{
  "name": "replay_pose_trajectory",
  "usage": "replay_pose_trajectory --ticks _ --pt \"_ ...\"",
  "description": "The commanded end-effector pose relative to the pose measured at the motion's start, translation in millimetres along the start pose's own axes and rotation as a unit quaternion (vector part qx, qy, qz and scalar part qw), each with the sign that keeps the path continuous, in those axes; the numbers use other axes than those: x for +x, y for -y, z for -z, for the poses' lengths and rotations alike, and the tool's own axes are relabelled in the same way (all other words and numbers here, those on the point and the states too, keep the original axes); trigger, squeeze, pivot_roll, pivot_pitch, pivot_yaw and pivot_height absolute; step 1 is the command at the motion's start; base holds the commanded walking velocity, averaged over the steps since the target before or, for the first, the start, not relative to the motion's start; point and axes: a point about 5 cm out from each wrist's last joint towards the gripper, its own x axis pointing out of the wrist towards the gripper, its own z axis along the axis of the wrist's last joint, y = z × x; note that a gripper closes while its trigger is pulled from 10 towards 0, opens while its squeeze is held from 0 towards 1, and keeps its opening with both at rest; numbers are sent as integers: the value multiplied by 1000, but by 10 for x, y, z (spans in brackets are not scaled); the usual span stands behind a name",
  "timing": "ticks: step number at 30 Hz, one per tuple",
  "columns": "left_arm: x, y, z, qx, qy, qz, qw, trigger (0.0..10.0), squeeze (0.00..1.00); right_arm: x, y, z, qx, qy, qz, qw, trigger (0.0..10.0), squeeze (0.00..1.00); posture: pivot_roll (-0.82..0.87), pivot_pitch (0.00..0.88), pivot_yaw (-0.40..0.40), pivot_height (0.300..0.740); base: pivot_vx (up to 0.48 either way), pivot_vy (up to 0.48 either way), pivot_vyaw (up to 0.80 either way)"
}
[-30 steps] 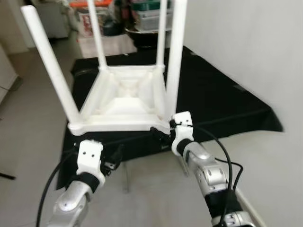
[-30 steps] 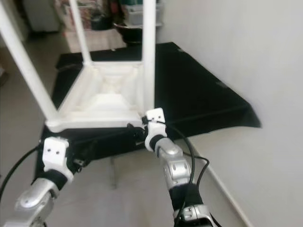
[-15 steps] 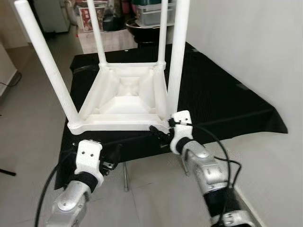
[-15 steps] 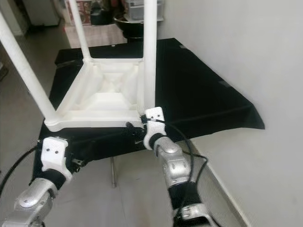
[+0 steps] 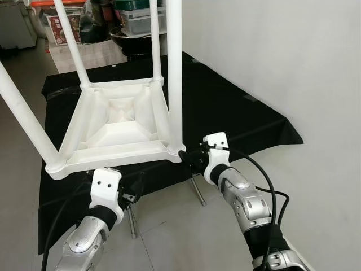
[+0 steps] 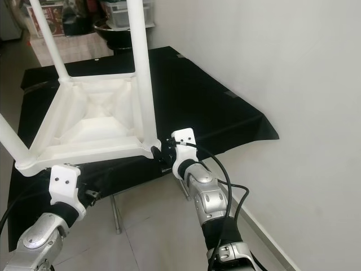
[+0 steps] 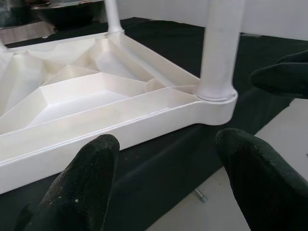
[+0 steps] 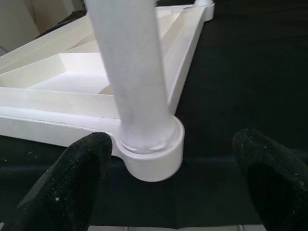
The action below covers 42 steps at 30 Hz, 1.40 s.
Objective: Building children table
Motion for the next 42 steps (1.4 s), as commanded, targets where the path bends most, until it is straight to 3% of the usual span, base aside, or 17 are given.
replay_pose_trajectory --ticks 1,10,22,33,42 --pt "-7 -26 25 -1 -4 -7 1000 10000 0 17 -16 15 9 -3 -3 1000 10000 0 -26 0 2 740 0 0 0" --pt "-24 -35 35 8 -9 -9 1000 10000 0 25 -38 30 6 -8 -12 1000 10000 0 -14 0 1 740 0 0 -178" --pt "-46 -36 36 12 -7 -10 1000 10000 0 7 -89 -5 -9 11 -33 999 10000 0 7 0 -2 740 256 0 -67" --pt "-62 -38 27 13 -7 -11 1000 10000 0 -12 -154 0 18 11 -85 996 10000 0 11 0 4 740 257 0 218" --pt "-70 -34 15 8 -4 -11 1000 10000 0 -33 -116 21 32 -4 -103 994 10000 0 22 0 -3 740 55 0 0"
